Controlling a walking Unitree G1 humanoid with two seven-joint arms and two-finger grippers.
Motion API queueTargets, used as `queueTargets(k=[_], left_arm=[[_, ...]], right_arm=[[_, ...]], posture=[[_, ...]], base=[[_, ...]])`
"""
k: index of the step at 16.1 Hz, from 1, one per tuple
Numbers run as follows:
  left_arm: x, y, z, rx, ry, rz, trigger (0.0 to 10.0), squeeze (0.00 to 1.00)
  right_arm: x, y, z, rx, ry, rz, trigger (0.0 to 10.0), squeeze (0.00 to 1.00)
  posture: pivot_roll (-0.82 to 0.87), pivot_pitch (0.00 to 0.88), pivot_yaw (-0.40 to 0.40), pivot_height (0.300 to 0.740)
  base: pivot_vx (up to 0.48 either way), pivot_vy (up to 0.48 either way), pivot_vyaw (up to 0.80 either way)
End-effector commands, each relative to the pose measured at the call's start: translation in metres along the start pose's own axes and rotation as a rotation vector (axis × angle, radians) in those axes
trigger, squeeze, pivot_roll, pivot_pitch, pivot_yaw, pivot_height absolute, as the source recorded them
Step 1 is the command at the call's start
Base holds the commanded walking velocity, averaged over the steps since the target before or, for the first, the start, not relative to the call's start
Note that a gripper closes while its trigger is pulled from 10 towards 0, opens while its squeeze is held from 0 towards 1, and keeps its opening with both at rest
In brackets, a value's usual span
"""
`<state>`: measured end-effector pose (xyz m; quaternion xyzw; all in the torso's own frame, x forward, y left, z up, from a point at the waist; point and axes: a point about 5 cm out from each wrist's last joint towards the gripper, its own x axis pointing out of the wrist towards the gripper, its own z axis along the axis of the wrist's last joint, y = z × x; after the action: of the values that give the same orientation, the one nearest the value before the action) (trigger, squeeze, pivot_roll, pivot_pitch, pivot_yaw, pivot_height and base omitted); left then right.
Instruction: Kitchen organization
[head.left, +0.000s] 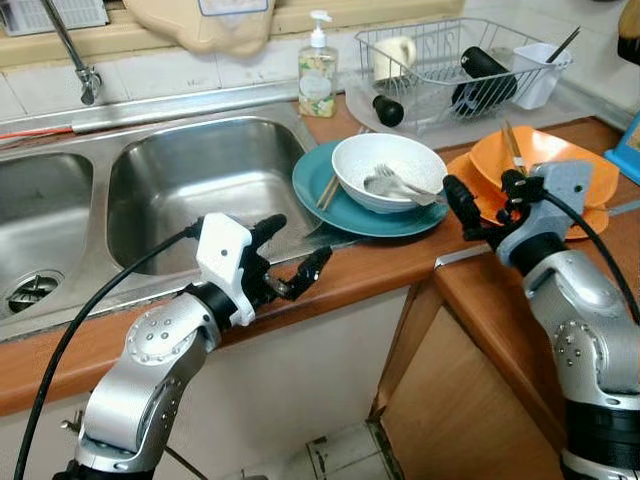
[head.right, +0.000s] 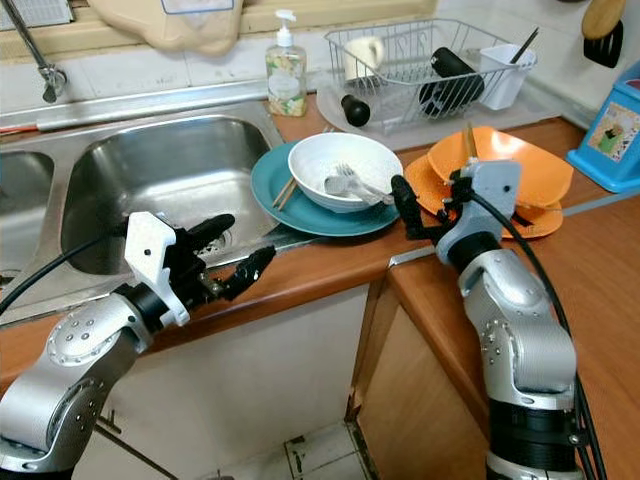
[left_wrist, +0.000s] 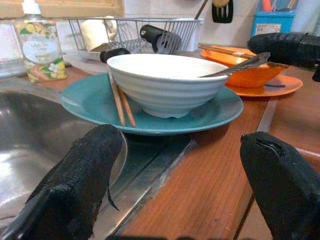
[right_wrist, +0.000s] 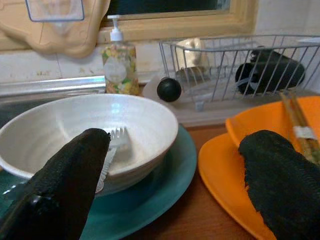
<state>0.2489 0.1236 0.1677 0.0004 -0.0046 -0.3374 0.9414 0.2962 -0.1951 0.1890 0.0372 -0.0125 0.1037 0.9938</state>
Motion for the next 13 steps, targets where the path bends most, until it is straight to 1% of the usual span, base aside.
queueTargets(k=[1, 4, 6, 9, 11, 13], left_arm=[[-0.002, -0.002, 0.003, 0.002, -0.005, -0.019, 10.0, 0.00], [-0.003, -0.001, 0.003, 0.005, -0.004, -0.023, 10.0, 0.00], [-0.004, -0.001, 0.004, 0.004, -0.005, -0.026, 10.0, 0.00], [-0.003, -0.001, 0.004, 0.005, -0.003, -0.032, 10.0, 0.00], [-0.003, -0.002, 0.003, 0.007, 0.000, -0.035, 10.0, 0.00], [-0.004, -0.002, 0.002, 0.008, 0.001, -0.036, 10.0, 0.00]], right_arm=[[0.004, 0.004, 0.005, -0.004, -0.019, 0.027, 10.0, 0.00], [0.006, 0.005, 0.005, -0.004, -0.021, 0.038, 10.0, 0.00], [0.006, 0.004, 0.010, 0.003, -0.039, 0.036, 10.0, 0.00], [0.004, 0.003, 0.016, -0.018, -0.048, 0.048, 10.0, 0.00], [0.003, 0.003, 0.012, -0.058, -0.015, 0.064, 10.0, 0.00], [0.003, 0.002, 0.009, -0.067, 0.000, 0.051, 10.0, 0.00]], posture=[[0.00, 0.000, 0.040, 0.740], [0.00, 0.000, 0.039, 0.740], [0.00, 0.000, 0.041, 0.740], [0.00, 0.000, 0.044, 0.740], [-0.01, 0.000, 0.043, 0.740], [0.00, 0.000, 0.043, 0.740]], base=[[0.000, 0.000, 0.00], [0.000, 0.000, 0.00], [0.000, 0.000, 0.00], [0.000, 0.000, 0.00], [0.000, 0.000, 0.00], [0.000, 0.000, 0.00]])
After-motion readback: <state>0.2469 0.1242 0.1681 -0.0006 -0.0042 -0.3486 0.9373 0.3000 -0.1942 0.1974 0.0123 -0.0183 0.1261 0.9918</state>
